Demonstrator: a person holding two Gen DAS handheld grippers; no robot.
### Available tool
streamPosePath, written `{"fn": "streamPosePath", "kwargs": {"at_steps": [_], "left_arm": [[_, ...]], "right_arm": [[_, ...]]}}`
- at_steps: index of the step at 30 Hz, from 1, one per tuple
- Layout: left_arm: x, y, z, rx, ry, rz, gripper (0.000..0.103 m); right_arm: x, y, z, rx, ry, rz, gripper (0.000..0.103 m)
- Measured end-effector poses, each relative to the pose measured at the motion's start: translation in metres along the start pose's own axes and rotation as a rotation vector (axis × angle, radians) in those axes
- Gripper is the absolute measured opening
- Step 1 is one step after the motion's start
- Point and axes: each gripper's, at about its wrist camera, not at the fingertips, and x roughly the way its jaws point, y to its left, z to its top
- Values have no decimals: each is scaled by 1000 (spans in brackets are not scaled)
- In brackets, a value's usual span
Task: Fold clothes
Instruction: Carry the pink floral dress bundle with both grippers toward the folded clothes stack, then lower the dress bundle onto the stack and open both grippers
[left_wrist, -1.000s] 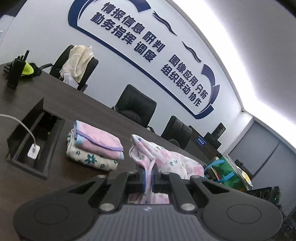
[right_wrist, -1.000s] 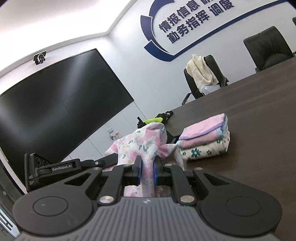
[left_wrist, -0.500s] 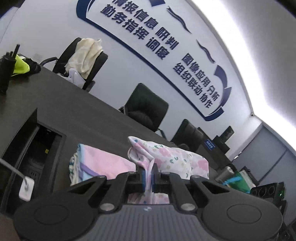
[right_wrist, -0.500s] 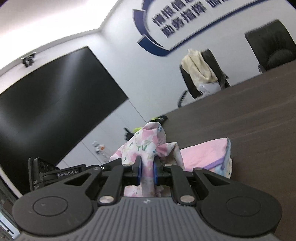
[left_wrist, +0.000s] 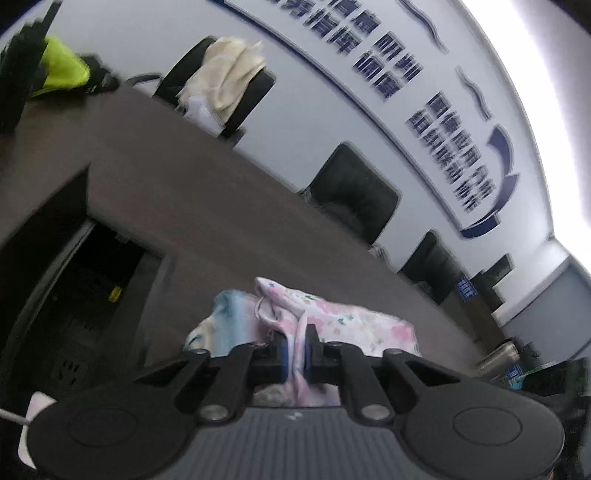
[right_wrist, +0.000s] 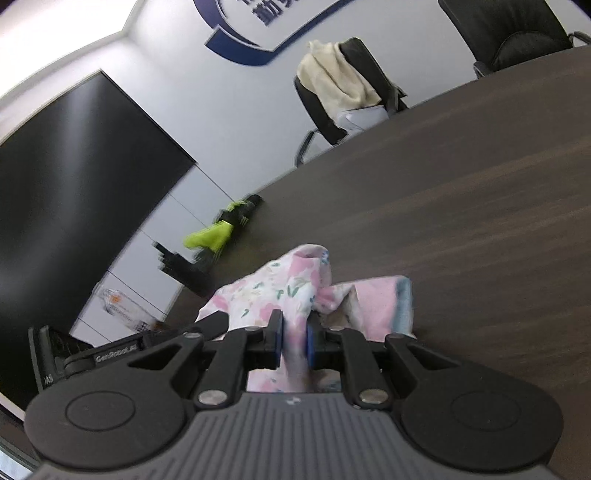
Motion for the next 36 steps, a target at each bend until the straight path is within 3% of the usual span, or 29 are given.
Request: {"fn": "streamPosePath", "kwargs": {"at_steps": [1,4,6,7,8,10,12,16,18,19,20,23,26,27,29,30,31,36], "left_arm": [[0,0,-2,6,-11,6,15],[-5,-7,-2,33,-36,21,16],[-8,-12,-2,54,-46,32,16],[-9,-13,-2,56,-48,36,16],[-9,-14,-3,57,-51,40,16],[-9,-15,-4,62,-57,49,16],[-8,-16,-6,70,-62,56,16],[-7,-15,-6,70,-63,83,19],[-9,-19,-5,91,-70,119,30],[-11,-23,-5,106,-80,144,30],[-16,-30,-4,128,-111,171,30],[-47,-60,-9,238,-308,220,33],[-59,-76,-18,260,-424,149,46],[-53,-75,-21,241,-408,109,44],[-42,-69,-26,245,-378,116,41],[-36,-67,-28,248,-364,122,29],[-30,-64,-31,251,-350,128,26],[0,-50,-44,265,-278,158,24]], "right_arm": [[1,1,-4,-27,-11,-20,18],[-2,10,-12,-111,-74,-106,51],[-13,23,-16,-185,-154,-180,52],[-18,34,-20,-244,-202,-205,48],[-23,47,-23,-315,-254,-225,30],[-26,73,-30,-442,-327,-254,4],[-14,94,-37,-525,-319,-258,4],[39,86,-45,-480,-192,-320,2],[51,78,-57,-468,-178,-336,2],[51,76,-62,-470,-190,-338,2],[50,77,-65,-469,-195,-338,2],[51,79,-69,-466,-199,-339,2],[48,76,-71,-457,-210,-329,2],[46,74,-72,-453,-214,-323,2],[40,70,-74,-442,-220,-311,3],[37,68,-75,-434,-221,-304,3],[34,65,-75,-420,-222,-294,3],[25,54,-77,-378,-236,-250,3]]}}
